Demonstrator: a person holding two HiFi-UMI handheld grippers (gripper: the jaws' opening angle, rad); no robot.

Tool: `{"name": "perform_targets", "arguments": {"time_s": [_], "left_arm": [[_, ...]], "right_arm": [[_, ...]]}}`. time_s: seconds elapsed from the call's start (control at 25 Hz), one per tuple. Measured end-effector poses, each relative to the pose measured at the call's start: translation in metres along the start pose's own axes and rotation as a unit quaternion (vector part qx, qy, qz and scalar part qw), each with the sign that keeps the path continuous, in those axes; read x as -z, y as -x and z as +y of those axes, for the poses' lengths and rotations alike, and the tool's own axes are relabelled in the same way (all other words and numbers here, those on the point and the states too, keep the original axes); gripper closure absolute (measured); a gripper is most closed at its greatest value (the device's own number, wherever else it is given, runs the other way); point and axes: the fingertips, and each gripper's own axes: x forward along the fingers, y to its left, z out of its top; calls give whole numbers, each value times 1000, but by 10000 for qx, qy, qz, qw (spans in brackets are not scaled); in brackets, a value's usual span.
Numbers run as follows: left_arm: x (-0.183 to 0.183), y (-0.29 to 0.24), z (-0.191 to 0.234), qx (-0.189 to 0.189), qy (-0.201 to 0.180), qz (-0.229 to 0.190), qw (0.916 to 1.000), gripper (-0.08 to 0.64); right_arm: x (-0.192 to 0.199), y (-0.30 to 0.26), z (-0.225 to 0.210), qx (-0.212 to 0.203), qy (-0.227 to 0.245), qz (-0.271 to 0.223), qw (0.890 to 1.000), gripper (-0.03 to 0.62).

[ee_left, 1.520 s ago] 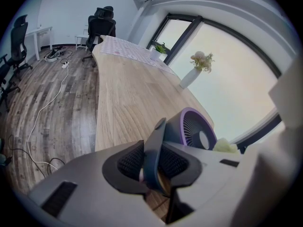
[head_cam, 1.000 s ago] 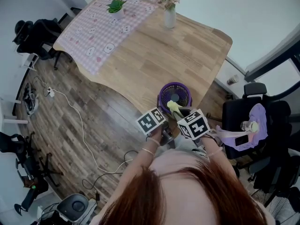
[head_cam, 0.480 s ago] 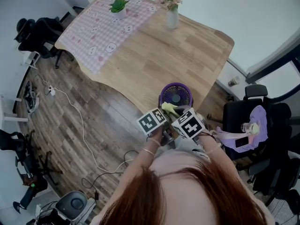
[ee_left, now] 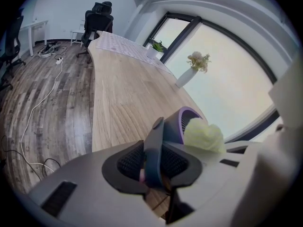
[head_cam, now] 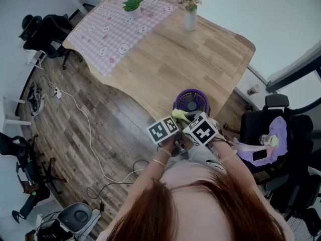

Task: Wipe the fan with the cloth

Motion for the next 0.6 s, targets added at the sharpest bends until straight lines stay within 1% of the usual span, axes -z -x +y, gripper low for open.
{"name": "perform_targets", "arguments": {"time_s": [0.16,0.32,0.6], "left_arm": [[-1,-1,-1,79,-127,59,9999,466],[-1,0,-2,175,-187,79,9996,466],[0,-1,-2,223,-318,102,9992,466]], "right_arm": [[-5,-3,0,-73,68,63,9999,549],[-9,-5,-1,-103,22,69,9999,549],[-15,-11,-4,-105,-9,88,9999,549]]}}
